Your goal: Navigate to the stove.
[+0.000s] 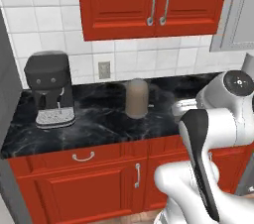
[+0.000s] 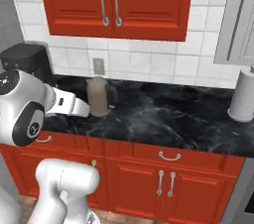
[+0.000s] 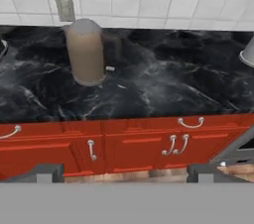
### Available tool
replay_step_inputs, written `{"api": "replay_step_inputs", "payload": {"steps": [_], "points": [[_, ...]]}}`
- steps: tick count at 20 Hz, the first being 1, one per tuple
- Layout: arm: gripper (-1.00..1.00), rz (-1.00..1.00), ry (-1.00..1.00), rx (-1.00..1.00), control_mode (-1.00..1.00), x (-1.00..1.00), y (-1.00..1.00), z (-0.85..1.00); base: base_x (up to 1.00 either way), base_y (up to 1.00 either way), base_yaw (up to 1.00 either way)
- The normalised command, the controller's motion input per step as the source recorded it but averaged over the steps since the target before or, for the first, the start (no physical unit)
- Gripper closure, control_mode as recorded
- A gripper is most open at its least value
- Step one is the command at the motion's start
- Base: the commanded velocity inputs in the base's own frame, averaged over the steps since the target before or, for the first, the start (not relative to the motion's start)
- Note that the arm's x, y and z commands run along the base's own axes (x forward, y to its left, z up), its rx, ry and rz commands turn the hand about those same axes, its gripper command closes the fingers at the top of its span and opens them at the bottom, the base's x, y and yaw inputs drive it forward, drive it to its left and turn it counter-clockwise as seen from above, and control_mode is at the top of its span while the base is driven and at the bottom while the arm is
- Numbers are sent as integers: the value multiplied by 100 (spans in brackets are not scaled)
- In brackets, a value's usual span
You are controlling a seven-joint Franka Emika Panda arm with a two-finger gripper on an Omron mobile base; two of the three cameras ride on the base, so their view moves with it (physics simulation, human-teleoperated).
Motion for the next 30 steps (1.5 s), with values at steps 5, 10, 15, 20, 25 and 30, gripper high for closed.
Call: {"api": "replay_step_inputs", "payload": {"steps": [5, 10, 15, 20, 25, 30], "points": [[-100, 0, 0, 0, 100, 0, 0, 0, -62, -100, 0], [-100, 0, 0, 0, 100, 0, 0, 0, -28, -100, 0], [-100, 0, 0, 0, 100, 0, 0, 0, -1, -100, 0], [-100, 0, 0, 0, 100, 0, 0, 0, 0, -100, 1], [-100, 0, 0, 0, 100, 0, 0, 0, -1, -100, 0], [-100, 0, 0, 0, 100, 0, 0, 0, -3, -100, 0]]}}
